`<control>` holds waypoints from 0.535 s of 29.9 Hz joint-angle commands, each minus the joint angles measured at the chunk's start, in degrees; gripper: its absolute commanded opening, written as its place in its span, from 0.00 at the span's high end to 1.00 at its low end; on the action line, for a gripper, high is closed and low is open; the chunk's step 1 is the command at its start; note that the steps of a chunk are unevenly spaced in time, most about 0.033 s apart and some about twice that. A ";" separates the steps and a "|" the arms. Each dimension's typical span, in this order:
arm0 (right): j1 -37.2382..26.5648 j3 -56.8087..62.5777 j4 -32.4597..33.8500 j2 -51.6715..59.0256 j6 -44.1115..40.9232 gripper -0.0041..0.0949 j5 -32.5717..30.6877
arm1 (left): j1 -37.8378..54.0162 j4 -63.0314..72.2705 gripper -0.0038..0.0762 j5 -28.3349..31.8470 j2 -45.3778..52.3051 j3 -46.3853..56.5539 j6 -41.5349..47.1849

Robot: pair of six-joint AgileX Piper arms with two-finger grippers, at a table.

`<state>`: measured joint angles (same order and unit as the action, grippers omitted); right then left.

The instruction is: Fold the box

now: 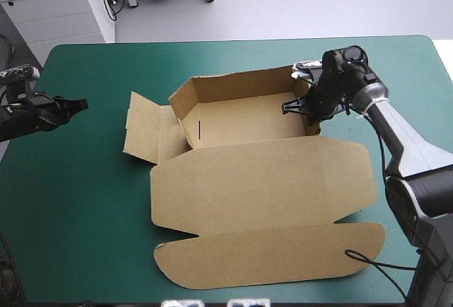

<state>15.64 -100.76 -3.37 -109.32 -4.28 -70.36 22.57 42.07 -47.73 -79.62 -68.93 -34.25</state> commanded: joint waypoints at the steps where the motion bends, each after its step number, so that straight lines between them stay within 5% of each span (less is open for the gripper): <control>1: -3.00 -3.46 -4.73 7.28 4.28 0.98 -1.15 | -0.28 2.74 0.94 0.98 1.72 -1.79 0.38; 16: -15.94 -3.61 -18.17 22.95 17.23 0.98 -1.26 | -0.28 2.62 0.94 5.60 0.58 -1.79 0.38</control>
<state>0.46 -102.48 -16.29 -90.83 10.64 -71.69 22.57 42.06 -45.02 -80.11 -68.93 -34.25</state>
